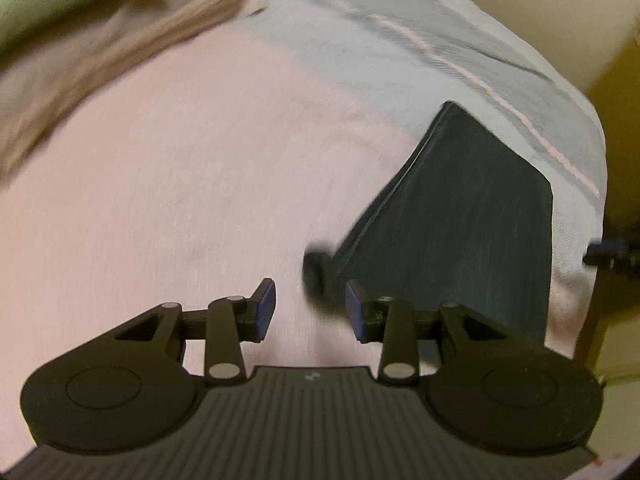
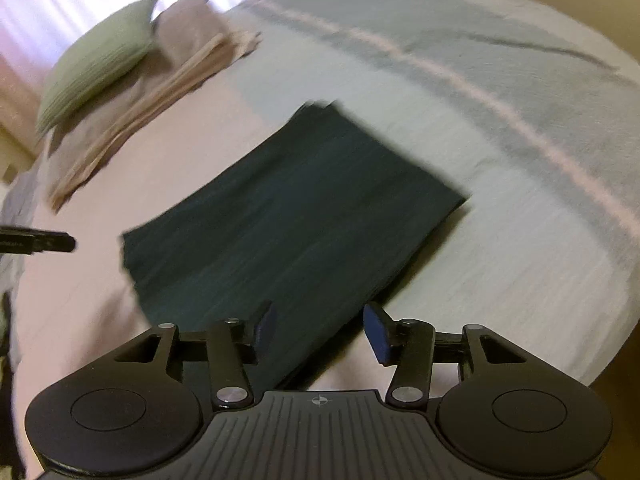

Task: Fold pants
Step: 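Lay the jeans down and open both grippers, smoothing the folded bundle, then grasp the bundle edge with both grippers and lift it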

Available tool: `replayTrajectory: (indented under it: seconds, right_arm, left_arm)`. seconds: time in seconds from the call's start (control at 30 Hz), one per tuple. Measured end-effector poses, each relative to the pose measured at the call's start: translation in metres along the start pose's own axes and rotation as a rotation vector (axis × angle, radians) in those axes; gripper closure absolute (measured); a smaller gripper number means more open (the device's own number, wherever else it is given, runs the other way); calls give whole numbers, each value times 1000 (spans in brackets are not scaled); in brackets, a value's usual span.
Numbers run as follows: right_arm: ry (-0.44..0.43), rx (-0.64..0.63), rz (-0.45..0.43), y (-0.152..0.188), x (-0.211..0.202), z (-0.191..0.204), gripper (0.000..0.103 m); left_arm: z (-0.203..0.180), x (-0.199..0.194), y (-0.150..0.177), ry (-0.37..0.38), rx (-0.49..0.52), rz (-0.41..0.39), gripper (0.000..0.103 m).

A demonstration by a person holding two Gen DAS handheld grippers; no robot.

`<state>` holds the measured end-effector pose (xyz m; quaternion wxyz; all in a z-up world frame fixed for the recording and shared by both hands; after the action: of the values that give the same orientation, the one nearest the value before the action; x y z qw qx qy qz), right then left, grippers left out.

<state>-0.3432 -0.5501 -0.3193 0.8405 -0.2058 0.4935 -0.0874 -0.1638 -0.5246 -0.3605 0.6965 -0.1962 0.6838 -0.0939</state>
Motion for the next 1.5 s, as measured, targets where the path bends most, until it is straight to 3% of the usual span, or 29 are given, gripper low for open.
replayTrajectory:
  seconds: [0.2, 0.53, 0.7, 0.8, 0.9, 1.03, 1.17, 1.3, 1.33, 1.43, 1.5]
  right_arm:
    - [-19, -111, 81, 15, 11, 32, 56]
    - [-30, -292, 164, -48, 27, -24, 55]
    - [-109, -367, 266, -80, 73, -68, 55]
    - [-165, -421, 322, -88, 98, -83, 55]
    - [-220, -481, 361, -88, 105, -89, 55]
    - [-252, -476, 362, -87, 95, -95, 55]
    - [-244, -421, 360, -86, 95, -113, 55]
    - [-92, -369, 337, -89, 87, -135, 55]
    - [-89, -412, 315, -90, 78, -133, 55]
    - [-108, -718, 264, -76, 46, -107, 54]
    - [-116, -945, 258, -60, 35, -93, 45]
  left_arm:
    - [11, 13, 48, 35, -217, 25, 70]
    - [-17, 74, 22, 157, -472, 31, 72]
    - [-8, 96, 3, 57, -601, 11, 83]
    - [5, 82, -9, -69, -631, -56, 93]
    - [22, 58, -10, -163, -692, -99, 94]
    - [2, 25, 6, -185, -673, -106, 91]
    - [-65, 26, 38, -89, -610, -54, 90]
    - [-114, 61, 69, -53, -570, 9, 89]
    - [-120, 66, 73, -63, -551, 8, 89]
    - [-125, 64, 80, -83, -568, -26, 88]
    - [-126, 50, 85, -110, -552, -46, 84]
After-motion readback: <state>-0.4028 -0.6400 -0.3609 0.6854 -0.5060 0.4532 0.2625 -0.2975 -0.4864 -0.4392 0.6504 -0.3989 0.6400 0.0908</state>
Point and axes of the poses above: each gripper's, at about its wrist camera, not at the fingertips, and x roughly the way its jaws point, z to its left, y to its underside, the point moved 6 cm from there along x, roughly the way its jaws point, and after that the axes turned 8 degrees about -y, right-handed, at the moved point
